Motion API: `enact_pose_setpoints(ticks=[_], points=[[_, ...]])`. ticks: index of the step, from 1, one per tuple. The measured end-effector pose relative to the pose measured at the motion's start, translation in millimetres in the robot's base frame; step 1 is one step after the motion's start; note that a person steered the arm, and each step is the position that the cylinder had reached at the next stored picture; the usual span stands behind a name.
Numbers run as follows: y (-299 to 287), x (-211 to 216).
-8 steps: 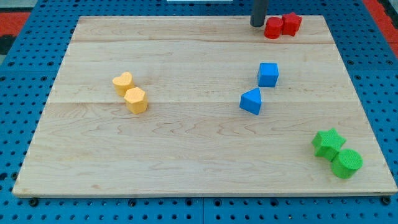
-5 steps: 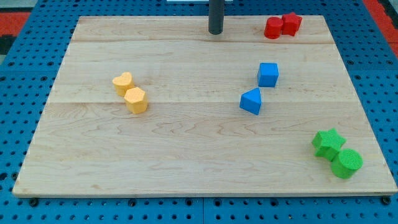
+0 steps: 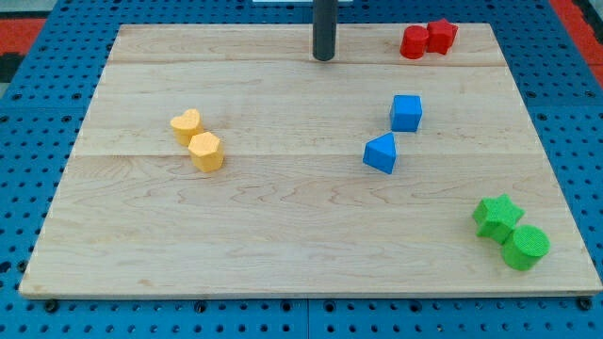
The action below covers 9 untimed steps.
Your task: Move the cube close to the triangle
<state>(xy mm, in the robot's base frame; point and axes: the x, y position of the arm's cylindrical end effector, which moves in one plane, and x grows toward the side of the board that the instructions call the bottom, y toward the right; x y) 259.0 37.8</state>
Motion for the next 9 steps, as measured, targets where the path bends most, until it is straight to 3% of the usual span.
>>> enact_pose_setpoints(ticks=[4,7,9], points=[[48.8,21.4],[143.4,96.2],[111.3,140.2]])
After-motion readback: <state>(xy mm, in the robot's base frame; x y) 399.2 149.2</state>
